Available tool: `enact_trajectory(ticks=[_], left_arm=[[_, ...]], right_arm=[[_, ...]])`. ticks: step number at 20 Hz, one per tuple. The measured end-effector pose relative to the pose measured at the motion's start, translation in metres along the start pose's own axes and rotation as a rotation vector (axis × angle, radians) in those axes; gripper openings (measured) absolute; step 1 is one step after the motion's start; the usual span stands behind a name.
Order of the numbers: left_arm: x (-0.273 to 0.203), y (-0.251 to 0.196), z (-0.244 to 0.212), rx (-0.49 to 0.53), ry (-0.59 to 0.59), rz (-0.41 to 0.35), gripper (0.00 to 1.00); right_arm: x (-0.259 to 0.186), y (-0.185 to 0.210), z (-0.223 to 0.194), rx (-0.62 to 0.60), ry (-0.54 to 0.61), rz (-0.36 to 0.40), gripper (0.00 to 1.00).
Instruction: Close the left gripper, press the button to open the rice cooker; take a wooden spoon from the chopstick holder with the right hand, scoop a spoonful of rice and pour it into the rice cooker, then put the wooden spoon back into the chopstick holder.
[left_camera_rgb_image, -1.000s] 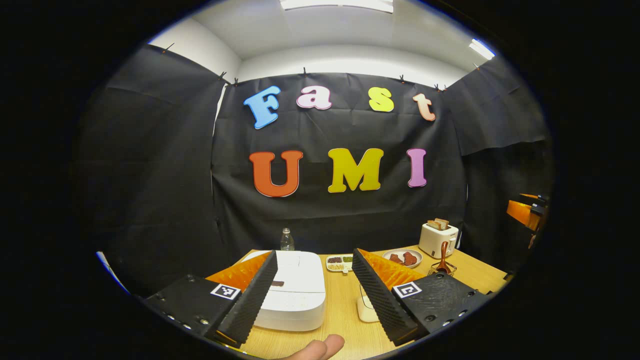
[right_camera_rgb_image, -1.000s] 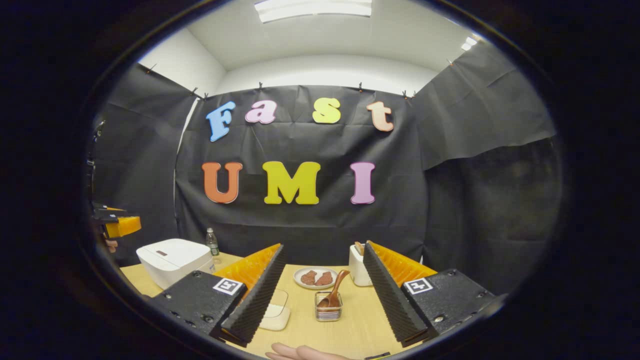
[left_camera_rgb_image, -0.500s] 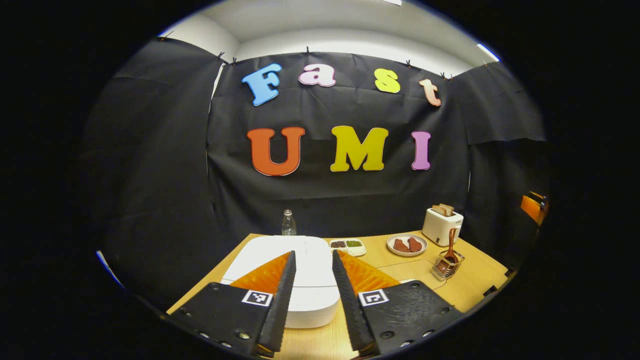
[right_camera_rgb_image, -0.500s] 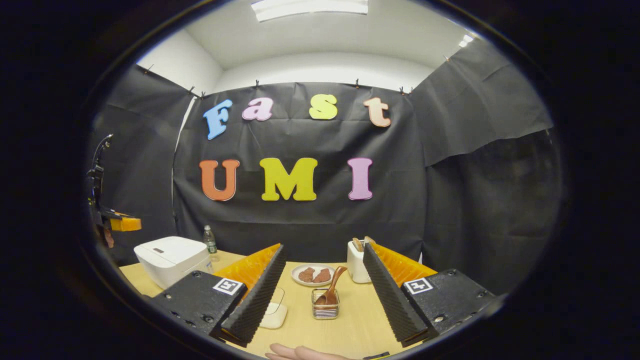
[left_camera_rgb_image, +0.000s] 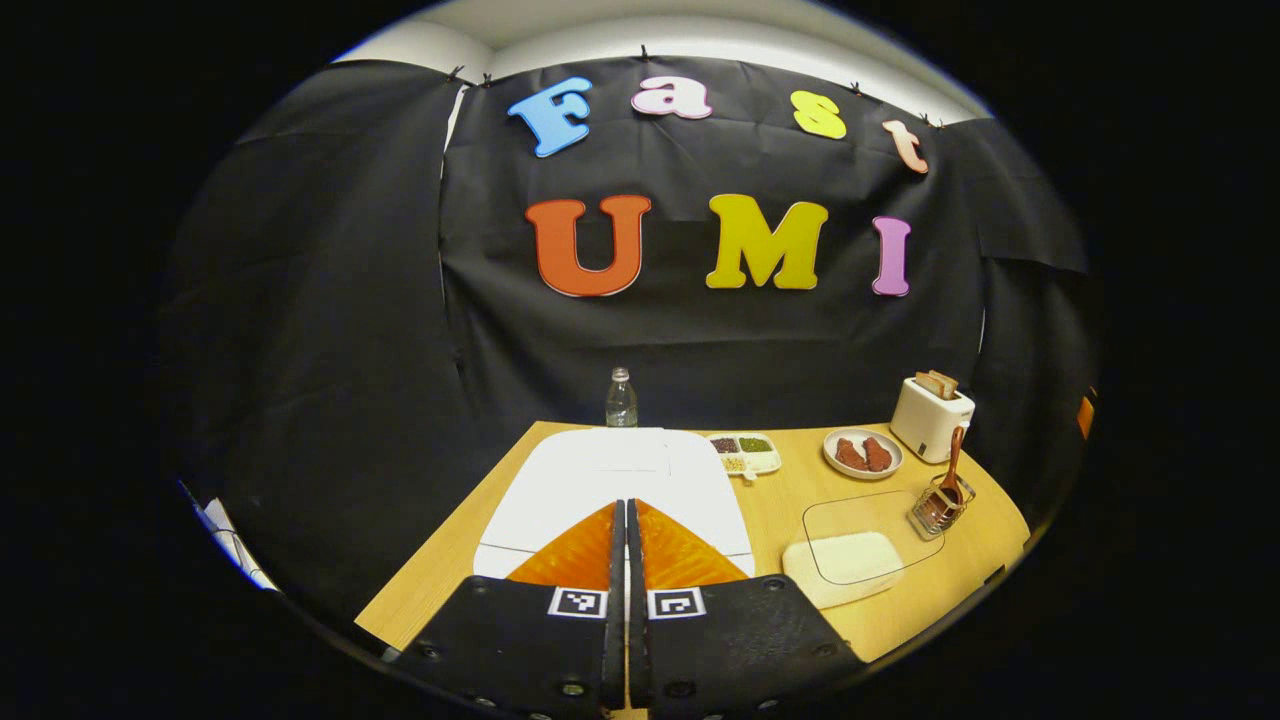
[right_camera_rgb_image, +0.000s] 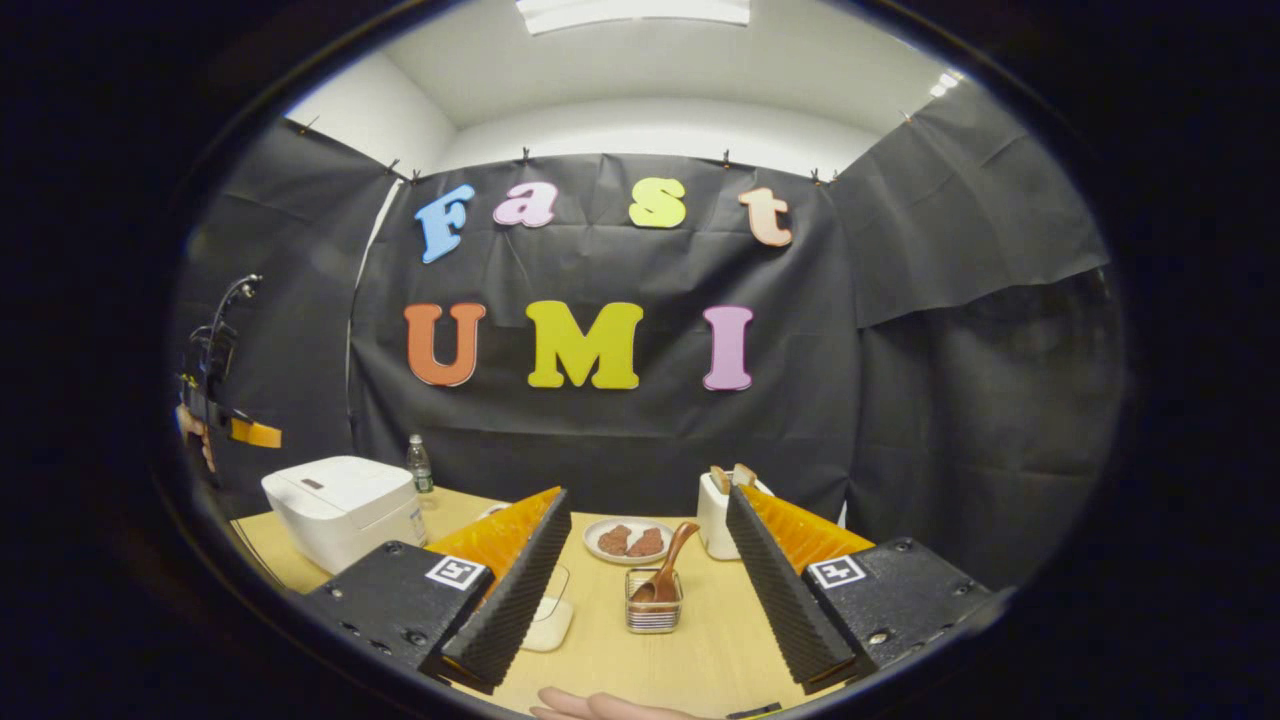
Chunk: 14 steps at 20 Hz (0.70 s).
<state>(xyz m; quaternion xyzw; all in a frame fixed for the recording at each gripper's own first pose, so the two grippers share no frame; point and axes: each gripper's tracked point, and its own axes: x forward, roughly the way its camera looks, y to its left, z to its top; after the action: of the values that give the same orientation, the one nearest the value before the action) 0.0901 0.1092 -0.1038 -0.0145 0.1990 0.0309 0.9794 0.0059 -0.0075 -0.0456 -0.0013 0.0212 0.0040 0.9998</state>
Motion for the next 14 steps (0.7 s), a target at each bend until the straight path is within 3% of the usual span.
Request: enact_trajectory(ticks=[5,14], left_arm=[[0.032,0.008,-0.031,-0.003,0.139,0.02,0.0],[0.064,0.005,-0.045,0.028,0.199,0.033,0.0]], right_arm=[[0.003,0.001,-0.012,-0.012,0.018,0.003,1.0],[0.014,0.004,-0.023,-0.022,0.034,0.015,1.0]])
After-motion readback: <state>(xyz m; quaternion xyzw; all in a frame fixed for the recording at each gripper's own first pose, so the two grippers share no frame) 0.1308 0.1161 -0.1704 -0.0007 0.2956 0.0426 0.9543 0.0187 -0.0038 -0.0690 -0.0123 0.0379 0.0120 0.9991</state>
